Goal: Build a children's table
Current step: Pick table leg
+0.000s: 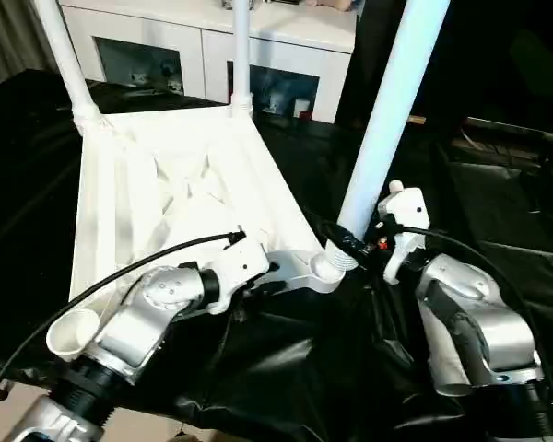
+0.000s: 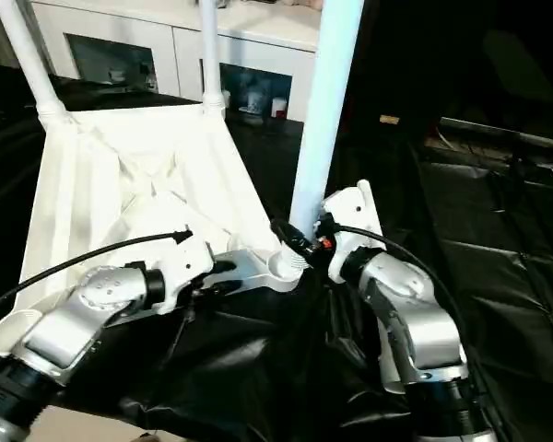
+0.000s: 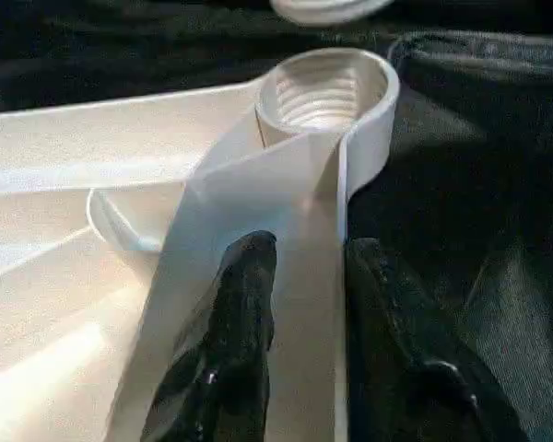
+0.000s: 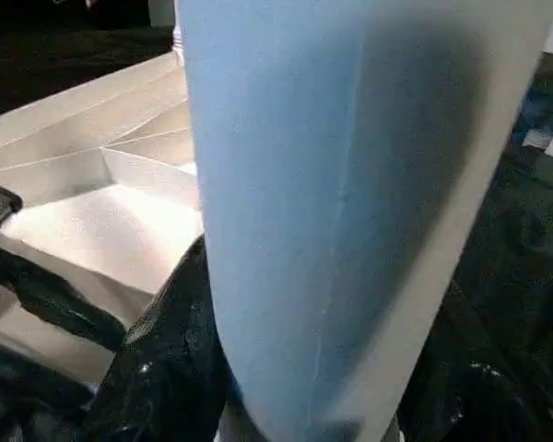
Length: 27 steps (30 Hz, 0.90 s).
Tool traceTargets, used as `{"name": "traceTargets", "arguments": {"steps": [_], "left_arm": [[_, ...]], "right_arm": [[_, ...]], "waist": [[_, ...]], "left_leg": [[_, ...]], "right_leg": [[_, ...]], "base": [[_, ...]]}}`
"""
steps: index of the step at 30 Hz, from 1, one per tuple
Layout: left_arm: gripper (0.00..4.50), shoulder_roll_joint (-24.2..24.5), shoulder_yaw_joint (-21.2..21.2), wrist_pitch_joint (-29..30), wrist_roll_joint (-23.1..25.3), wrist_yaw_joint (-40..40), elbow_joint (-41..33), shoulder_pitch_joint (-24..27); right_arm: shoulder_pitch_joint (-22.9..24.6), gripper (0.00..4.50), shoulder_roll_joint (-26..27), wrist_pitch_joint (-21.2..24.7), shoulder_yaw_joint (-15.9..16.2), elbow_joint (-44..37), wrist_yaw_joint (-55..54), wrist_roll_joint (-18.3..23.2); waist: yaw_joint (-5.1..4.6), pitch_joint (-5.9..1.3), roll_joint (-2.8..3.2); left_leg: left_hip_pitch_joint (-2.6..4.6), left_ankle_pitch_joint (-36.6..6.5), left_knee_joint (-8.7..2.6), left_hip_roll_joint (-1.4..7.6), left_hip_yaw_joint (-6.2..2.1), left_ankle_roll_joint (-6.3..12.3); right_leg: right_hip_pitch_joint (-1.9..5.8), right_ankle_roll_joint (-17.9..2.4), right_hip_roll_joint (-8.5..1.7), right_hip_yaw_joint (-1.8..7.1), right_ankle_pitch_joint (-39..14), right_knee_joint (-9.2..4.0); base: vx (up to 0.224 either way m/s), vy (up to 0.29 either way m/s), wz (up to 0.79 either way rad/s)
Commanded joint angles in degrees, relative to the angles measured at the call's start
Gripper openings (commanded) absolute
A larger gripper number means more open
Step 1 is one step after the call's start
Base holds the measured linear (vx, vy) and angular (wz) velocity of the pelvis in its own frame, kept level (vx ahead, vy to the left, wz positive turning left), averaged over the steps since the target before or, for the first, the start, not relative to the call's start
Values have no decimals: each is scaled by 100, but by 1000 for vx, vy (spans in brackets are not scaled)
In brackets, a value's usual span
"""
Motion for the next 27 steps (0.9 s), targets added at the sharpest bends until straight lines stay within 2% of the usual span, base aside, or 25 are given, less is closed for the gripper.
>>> {"name": "traceTargets", "arguments": {"steps": [1, 6, 10, 12, 14, 15, 17, 20, 23, 26, 27], "left_arm": [[102, 114, 6, 240, 88, -74, 76, -21], [59, 242, -13, 410, 37, -338, -93, 48], [15, 258, -73, 465, 138, -367, -115, 56], [11, 254, -91, 493, 164, -376, -109, 52], [11, 255, -114, 536, 215, -376, -85, 31], [11, 266, -137, 536, 266, -366, -60, 14], [9, 305, -205, 481, 401, -361, 14, -30], [9, 320, -258, 446, 509, -360, 123, -70], [9, 298, -273, 419, 530, -416, 174, -82], [9, 282, -313, 405, 566, -442, 231, -99], [9, 276, -323, 405, 582, -444, 245, -103]], "right_arm": [[-114, 188, -57, -54, -27, 25, 40, 13], [-164, 188, -66, -81, -23, 93, 51, -14], [-194, 188, -84, -105, -26, 140, 53, -10], [-195, 188, -91, -117, -26, 155, 51, -16], [-193, 188, -98, -124, -29, 154, 51, -28], [-192, 188, -100, -123, -31, 147, 52, -30], [-193, 188, -106, -122, -39, 143, 54, -35], [-184, 188, -105, -132, -48, 136, 43, -42], [-147, 188, -105, -131, -58, 94, 22, -41], [-124, 188, -110, -135, -61, 73, 1, -37], [-120, 188, -111, -135, -62, 66, -7, -37]], "waist": [[10, -381, 101], [3, -369, 114], [3, -374, 134], [0, -367, 154], [-14, -342, 144], [-12, -343, 166], [-19, -356, 167], [-18, -362, 170], [-29, -362, 225], [-53, -359, 227], [-51, -361, 252]], "left_leg": [[23, -1433, -454, 87, -29, 16], [44, -1553, -449, 76, -36, 25], [53, -1585, -464, 89, -42, 21], [55, -1639, -469, 88, -48, 13], [95, -1804, -464, 69, -45, 10], [102, -1831, -466, 66, -52, 6], [113, -1842, -466, 67, -58, 17], [98, -1792, -462, 54, -52, 45], [107, -1856, -450, 37, -55, 42], [117, -1956, -430, 16, -59, 56], [124, -1968, -429, 14, -62, 56]], "right_leg": [[327, -305, -366, 232, -2838, -563], [300, -225, -365, 211, -3111, -609], [305, -291, -357, 207, -2949, -595], [307, -294, -364, 206, -3000, -600], [298, -239, -367, 195, -3246, -642], [301, -229, -369, 193, -3280, -641], [305, -201, -365, 189, -3294, -651], [310, -175, -356, 189, -3284, -654], [299, -121, -351, 166, -3455, -684], [283, -10, -342, 120, -3708, -739], [279, -4, -345, 115, -3731, -748]], "base": [[0, 0, 0], [0, 0, 0], [0, 0, 0], [0, 0, 0], [0, 0, 0], [0, 0, 0], [0, 0, 0], [0, 0, 0], [0, 0, 0], [0, 0, 0], [0, 0, 0]]}}
